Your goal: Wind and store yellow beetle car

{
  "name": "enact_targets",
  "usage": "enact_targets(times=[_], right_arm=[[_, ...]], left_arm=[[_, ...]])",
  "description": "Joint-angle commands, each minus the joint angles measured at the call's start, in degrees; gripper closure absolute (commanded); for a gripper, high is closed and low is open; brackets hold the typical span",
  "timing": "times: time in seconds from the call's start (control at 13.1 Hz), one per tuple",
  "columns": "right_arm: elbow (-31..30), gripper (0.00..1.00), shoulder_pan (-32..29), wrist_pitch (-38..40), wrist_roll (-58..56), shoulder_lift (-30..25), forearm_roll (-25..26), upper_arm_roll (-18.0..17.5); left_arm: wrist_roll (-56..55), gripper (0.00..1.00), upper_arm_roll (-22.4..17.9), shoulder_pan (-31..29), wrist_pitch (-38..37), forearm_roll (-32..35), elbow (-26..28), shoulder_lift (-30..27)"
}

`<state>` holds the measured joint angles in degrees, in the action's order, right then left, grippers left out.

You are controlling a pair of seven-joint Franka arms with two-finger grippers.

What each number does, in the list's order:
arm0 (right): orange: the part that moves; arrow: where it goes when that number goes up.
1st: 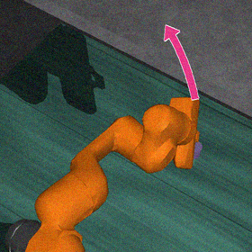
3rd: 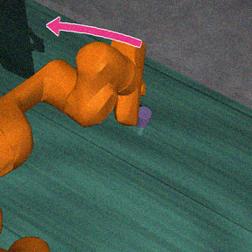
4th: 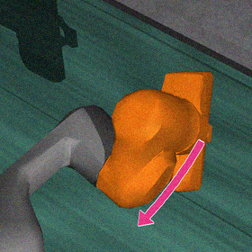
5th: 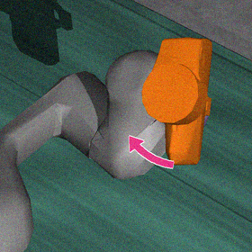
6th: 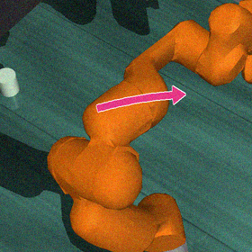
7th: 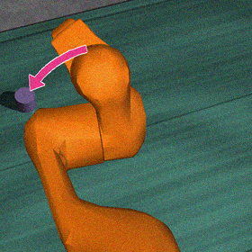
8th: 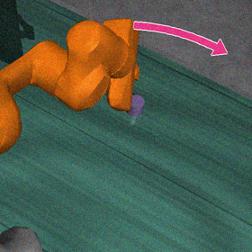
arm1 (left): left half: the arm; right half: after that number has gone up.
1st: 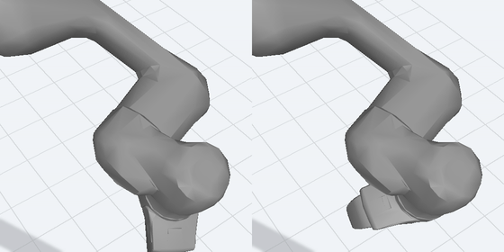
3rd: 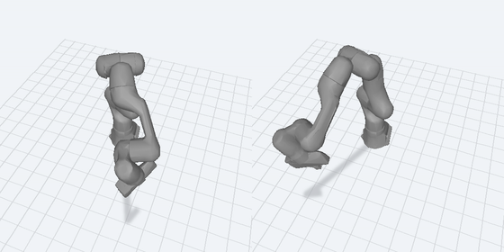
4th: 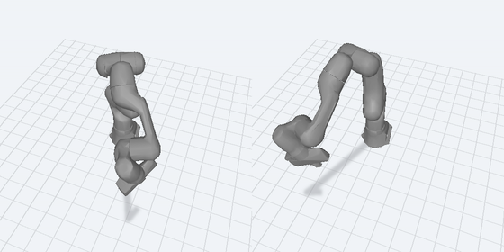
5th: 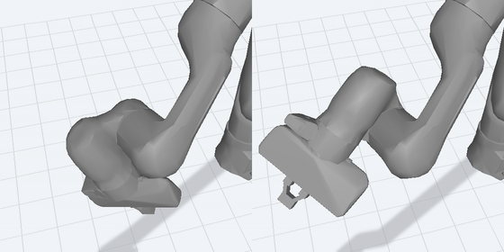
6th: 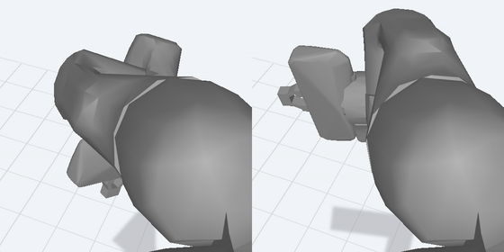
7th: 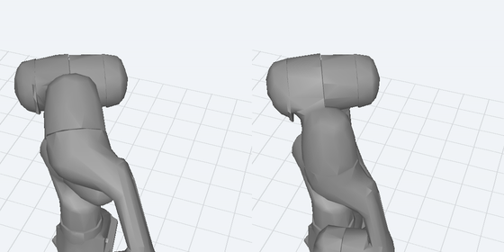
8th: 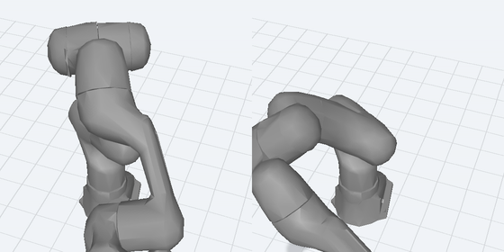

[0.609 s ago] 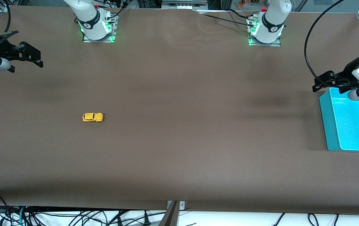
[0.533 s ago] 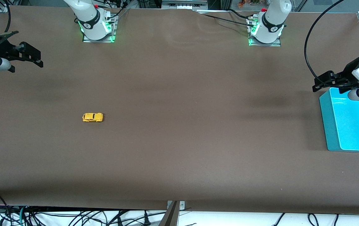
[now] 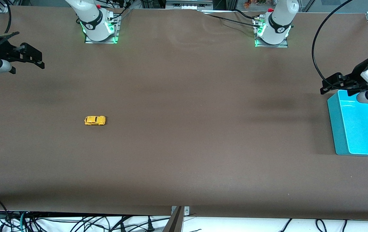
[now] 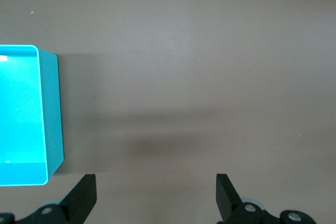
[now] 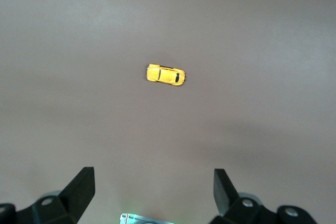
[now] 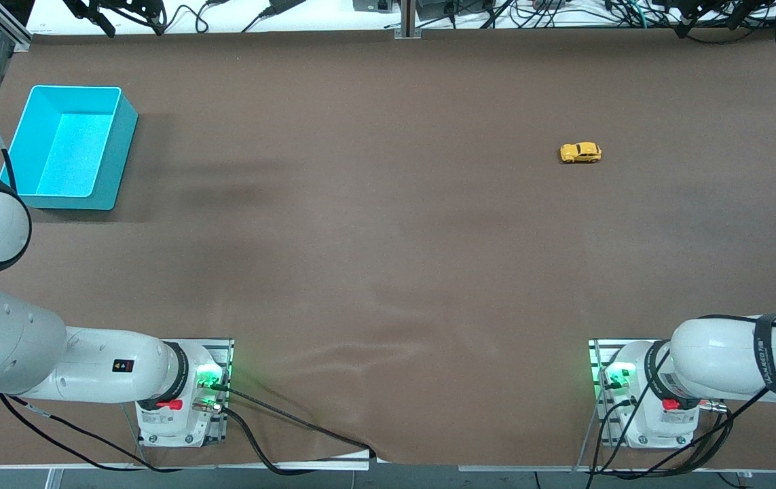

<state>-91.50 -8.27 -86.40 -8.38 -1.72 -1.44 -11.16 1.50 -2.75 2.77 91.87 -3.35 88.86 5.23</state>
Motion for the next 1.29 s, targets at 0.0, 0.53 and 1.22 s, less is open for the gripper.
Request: enact_targets(times=[0.0, 0.53, 1.22], right_arm=[[0.71, 0.0, -0.43, 1.41, 0.38, 0.31, -0.23, -0.35], [0.88, 0.0, -0.34, 2.46, 0.21, 0.4, -0.23, -0.35], [0.71, 0.0, -0.52, 2.29, 0.29, 0.75, -0.14, -0.44]], left_arm=[[-0.35, 0.0, -0.06, 0.3, 0.16, 0.01, -0.53, 0.13], [-0.27, 0.0, -0.06, 0.3, 0.16, 0.1, -0.53, 0.13], [-0.35, 0.0, -0.06, 0.31, 0.16, -0.08, -0.53, 0.13]])
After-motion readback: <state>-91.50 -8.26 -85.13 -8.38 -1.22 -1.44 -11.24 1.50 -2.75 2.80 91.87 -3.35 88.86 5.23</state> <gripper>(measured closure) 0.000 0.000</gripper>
